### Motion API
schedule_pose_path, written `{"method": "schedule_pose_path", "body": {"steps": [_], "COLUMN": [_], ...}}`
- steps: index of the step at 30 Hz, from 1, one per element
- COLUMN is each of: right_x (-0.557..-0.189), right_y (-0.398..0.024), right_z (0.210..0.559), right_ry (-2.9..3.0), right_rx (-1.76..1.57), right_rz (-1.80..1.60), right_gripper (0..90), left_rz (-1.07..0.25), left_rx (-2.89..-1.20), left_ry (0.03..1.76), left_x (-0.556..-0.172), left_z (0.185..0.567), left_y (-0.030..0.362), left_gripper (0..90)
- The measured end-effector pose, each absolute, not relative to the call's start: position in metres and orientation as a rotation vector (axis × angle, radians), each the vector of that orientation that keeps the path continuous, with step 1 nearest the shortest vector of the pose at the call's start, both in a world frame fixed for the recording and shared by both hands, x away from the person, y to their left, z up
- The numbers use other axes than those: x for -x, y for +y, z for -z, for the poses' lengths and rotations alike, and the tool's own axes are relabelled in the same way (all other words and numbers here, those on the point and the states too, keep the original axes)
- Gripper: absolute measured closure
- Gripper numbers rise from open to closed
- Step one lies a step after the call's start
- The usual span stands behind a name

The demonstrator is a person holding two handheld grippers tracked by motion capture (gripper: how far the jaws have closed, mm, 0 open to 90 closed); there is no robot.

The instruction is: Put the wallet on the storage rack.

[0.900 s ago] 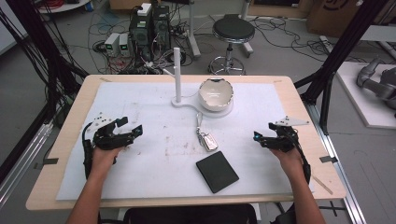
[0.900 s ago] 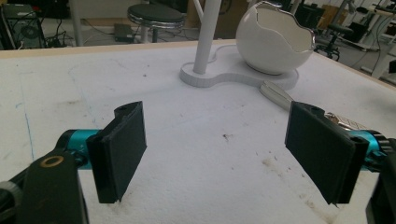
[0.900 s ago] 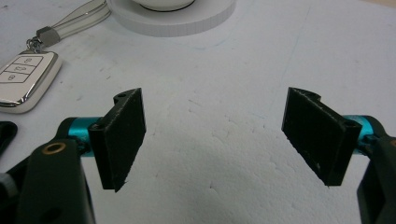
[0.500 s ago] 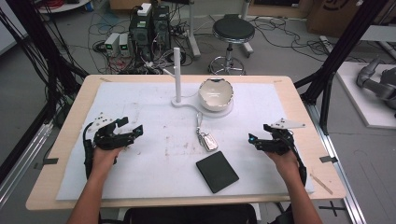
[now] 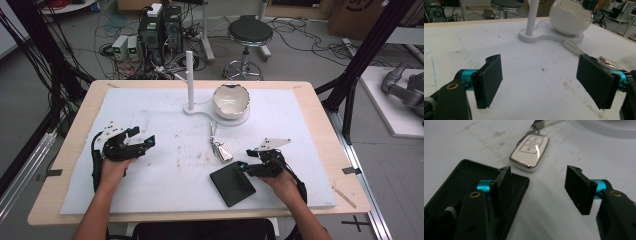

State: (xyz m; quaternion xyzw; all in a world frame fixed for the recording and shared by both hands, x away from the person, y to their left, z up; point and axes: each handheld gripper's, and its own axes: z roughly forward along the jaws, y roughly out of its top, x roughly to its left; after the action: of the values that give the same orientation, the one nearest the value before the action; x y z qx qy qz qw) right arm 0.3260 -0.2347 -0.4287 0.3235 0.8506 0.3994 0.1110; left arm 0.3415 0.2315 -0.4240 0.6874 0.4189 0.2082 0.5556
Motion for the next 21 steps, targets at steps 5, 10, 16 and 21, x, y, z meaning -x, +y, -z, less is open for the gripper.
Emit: {"method": "schedule_pose_path", "body": {"steps": [5, 10, 16, 21], "right_x": [-0.329, -0.332, -0.337, -0.339], "right_y": [-0.230, -0.229, -0.234, -0.236], "right_z": [0.436, 0.440, 0.444, 0.444], "right_ry": [2.588, 2.634, 2.699, 2.695], "right_rx": [-0.954, -0.956, -1.069, -1.136], "right_rz": [-1.174, -1.186, -1.272, -1.288], "right_gripper": [54.2, 61.7, 72.5, 81.5], "left_rz": [-0.494, -0.498, -0.498, -0.498], "left_rx": [-1.619, -1.619, -1.626, -1.626], "left_ry": [0.994, 1.003, 1.002, 1.003], "left_x": [-0.341, -0.341, -0.342, -0.342], "left_z": [0.424, 0.425, 0.426, 0.426], "left_y": [0.232, 0.234, 0.232, 0.232], "left_gripper": [21.0, 21.1, 21.2, 21.2]}}
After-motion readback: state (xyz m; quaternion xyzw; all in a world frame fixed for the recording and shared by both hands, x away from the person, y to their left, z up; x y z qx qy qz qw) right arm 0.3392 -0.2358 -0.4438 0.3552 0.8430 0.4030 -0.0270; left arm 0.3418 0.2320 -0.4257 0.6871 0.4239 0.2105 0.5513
